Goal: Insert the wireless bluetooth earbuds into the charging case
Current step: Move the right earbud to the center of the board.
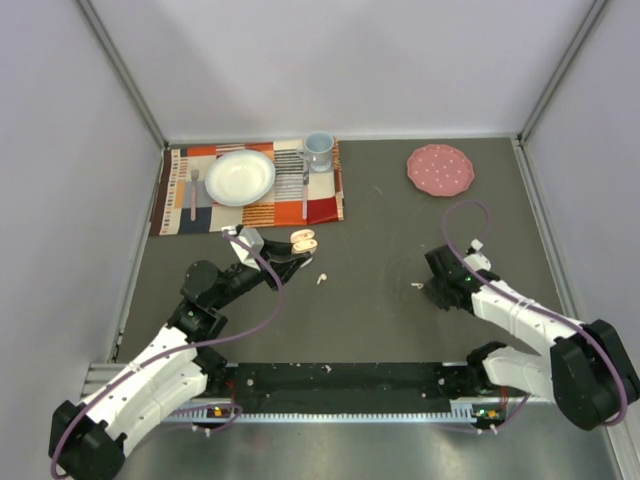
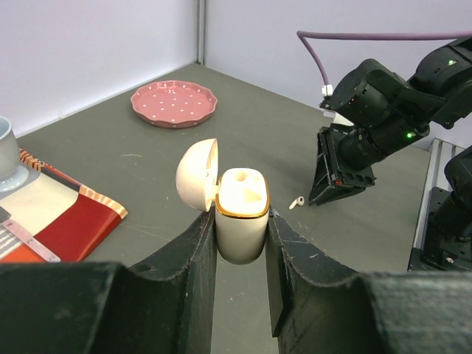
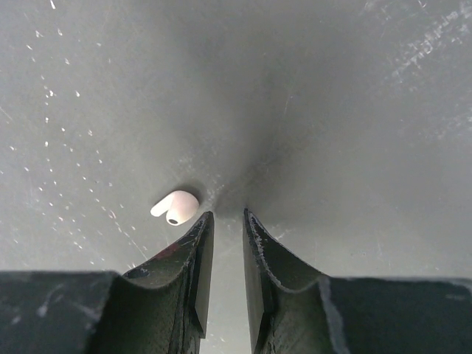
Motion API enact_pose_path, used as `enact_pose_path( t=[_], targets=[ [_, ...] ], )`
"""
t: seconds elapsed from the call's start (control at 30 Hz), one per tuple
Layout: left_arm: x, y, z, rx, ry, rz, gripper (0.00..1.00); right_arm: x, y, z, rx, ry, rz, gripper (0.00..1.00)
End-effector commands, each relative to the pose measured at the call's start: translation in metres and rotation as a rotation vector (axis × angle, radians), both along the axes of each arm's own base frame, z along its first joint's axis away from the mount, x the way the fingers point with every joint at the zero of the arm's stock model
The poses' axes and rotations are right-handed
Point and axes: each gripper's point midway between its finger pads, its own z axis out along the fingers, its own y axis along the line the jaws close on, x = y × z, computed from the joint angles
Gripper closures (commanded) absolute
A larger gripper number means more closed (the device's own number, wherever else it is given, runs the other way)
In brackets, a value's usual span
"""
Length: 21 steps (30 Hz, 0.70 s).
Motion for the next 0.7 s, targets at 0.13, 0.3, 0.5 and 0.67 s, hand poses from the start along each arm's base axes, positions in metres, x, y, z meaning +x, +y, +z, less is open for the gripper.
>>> enact_pose_path(
  t=[0.13,0.3,0.5,0.67],
  targets=[
    [0.002,0.003,0.02,-0.034,-0.06,0.021,1.0,0.029,0.014,0.019,0.033,-0.061,0.023,0.77],
    [0.002,0.004,0.02,-0.033,-0.063,0.026,1.0,0.034,0.015,0.019,0.023,-0.062,0.02,0.76],
    [0.004,0.004,0.018,-0.027,-0.059,0.03,1.0,0.041,0.016,0.016,0.013,-0.051,0.033,0.76],
    [0.004,0.004,0.018,-0.026,-0.059,0.03,1.0,0.048,0.018,0.016,0.01,-0.047,0.049,0.76]
  ],
)
